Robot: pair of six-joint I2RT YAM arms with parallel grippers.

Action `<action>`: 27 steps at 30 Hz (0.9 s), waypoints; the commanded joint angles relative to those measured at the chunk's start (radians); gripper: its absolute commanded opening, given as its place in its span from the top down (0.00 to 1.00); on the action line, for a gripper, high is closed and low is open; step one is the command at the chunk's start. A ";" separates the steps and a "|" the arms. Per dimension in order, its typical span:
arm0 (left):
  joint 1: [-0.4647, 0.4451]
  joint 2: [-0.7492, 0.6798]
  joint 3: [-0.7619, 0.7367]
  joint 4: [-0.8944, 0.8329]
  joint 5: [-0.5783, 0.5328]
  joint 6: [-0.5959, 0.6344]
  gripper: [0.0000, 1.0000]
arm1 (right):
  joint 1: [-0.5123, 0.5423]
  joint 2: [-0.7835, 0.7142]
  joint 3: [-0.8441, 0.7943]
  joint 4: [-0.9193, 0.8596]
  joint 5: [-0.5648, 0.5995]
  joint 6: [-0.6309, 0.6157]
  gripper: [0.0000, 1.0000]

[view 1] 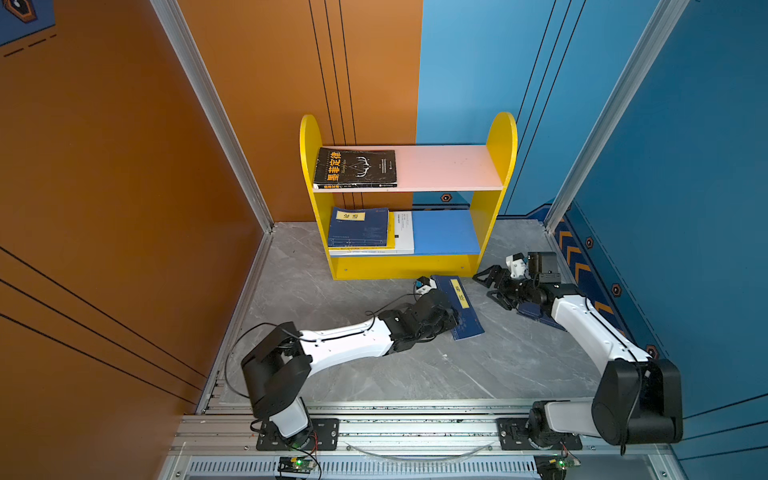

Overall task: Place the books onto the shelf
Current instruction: 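Lift the blue book with both grippers toward the yellow shelf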

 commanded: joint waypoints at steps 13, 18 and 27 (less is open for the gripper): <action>0.189 -0.453 -0.137 0.068 -0.172 0.058 0.98 | 0.126 -0.095 0.071 0.406 -0.023 0.466 0.11; 0.333 -0.447 -0.120 0.149 -0.073 0.010 0.98 | 0.223 -0.020 0.085 0.559 0.018 0.591 0.13; 0.501 -0.364 -0.069 0.210 -0.069 -0.079 0.99 | 0.339 0.126 0.130 0.823 0.088 0.768 0.18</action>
